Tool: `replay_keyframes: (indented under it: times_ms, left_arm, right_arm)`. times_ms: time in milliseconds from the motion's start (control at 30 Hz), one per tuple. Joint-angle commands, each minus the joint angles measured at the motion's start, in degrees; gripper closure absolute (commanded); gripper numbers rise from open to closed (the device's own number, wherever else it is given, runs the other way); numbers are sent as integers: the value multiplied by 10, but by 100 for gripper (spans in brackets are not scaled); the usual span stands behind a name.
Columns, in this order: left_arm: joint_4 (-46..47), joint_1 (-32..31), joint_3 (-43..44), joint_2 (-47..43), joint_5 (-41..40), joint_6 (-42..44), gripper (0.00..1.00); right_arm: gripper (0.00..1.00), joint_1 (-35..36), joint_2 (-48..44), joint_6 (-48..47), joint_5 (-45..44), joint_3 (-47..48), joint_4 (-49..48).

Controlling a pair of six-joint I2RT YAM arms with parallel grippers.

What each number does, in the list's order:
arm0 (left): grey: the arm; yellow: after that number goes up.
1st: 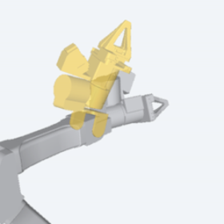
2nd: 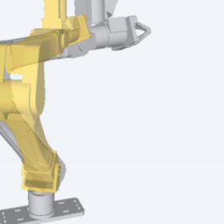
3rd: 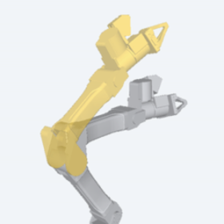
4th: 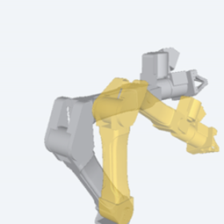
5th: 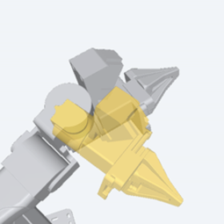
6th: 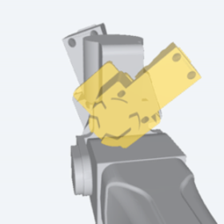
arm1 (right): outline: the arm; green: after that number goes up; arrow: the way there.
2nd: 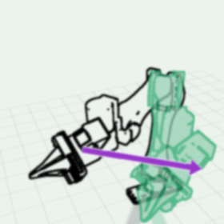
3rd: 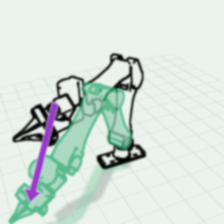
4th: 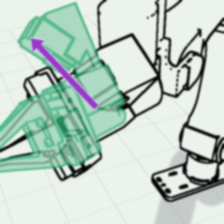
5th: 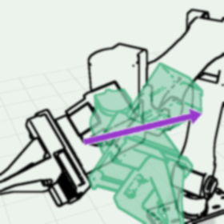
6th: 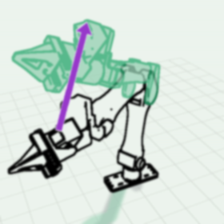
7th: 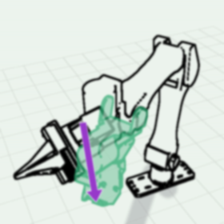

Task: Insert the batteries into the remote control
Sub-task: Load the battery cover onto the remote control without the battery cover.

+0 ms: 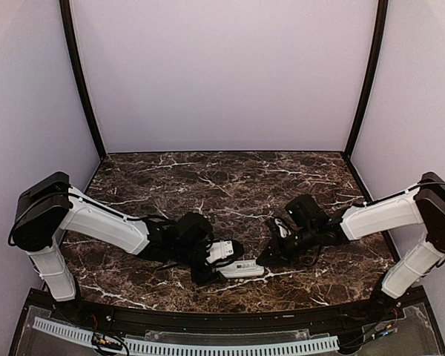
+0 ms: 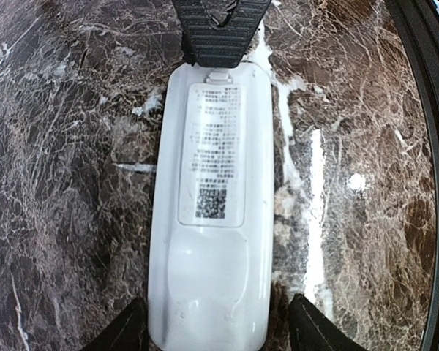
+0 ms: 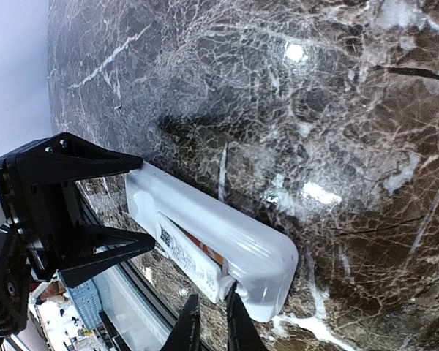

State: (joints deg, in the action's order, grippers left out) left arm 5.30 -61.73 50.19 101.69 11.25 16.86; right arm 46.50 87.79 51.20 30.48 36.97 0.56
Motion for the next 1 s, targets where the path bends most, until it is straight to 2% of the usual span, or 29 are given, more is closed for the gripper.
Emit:
replay_keyframes:
  times_ms: [0,500,967]
  left_arm:
    - [-14,-3,-10,-4,-7,8,38]
    - [5,-7,-10,11,-3,4,44]
    - [14,-9,4,24,-7,-17,53]
  right_arm:
    - [89,5,14,-8,3,14,-2]
    - [100,6,26,-1,1,1,-23]
    - [100,36,34,12,-40,9,25]
